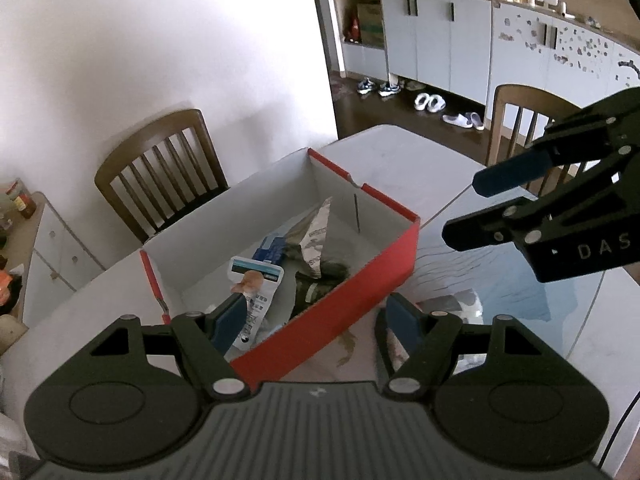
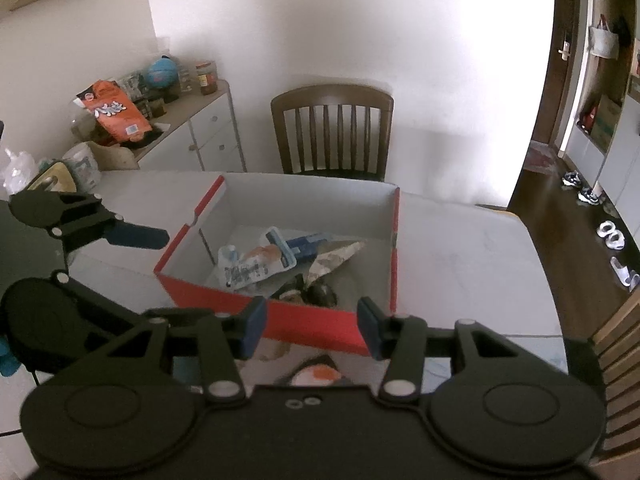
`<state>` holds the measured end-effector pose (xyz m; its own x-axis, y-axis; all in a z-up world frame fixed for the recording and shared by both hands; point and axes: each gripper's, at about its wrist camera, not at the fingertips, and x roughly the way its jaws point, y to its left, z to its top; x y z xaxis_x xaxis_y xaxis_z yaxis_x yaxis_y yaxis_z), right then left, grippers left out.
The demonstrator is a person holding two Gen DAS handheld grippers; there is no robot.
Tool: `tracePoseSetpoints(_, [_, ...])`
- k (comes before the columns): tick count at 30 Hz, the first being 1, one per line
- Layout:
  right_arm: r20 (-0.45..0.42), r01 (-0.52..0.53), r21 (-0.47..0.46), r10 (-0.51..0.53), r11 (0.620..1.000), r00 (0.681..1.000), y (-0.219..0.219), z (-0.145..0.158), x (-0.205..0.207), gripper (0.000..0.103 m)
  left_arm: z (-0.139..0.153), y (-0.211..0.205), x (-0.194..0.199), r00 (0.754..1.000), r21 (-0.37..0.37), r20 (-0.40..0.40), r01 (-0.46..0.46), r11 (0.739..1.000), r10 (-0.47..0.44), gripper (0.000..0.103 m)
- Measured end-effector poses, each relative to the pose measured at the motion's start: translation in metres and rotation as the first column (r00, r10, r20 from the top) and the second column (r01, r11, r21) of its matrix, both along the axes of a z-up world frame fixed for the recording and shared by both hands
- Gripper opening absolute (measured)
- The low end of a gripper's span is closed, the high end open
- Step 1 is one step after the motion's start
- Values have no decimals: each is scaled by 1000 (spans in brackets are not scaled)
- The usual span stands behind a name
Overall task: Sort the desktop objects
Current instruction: 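Withdraw both tools from the red box toward the white plastic bag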
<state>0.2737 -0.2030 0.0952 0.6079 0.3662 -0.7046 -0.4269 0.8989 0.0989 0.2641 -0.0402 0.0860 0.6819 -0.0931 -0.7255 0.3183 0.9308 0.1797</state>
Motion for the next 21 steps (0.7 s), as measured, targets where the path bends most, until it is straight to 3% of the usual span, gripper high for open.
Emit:
tracePoseSetpoints(15, [25,2,4,-2,1000,1000,-28,-4,-46,51,0,-16,-59,995,-19,86,-48,999,50,76])
tracePoseSetpoints(21, [79,-15,-46,19,999,997,-31,-13,-72,51,-5,-19,-86,991,-52,116,-62,997,67,76])
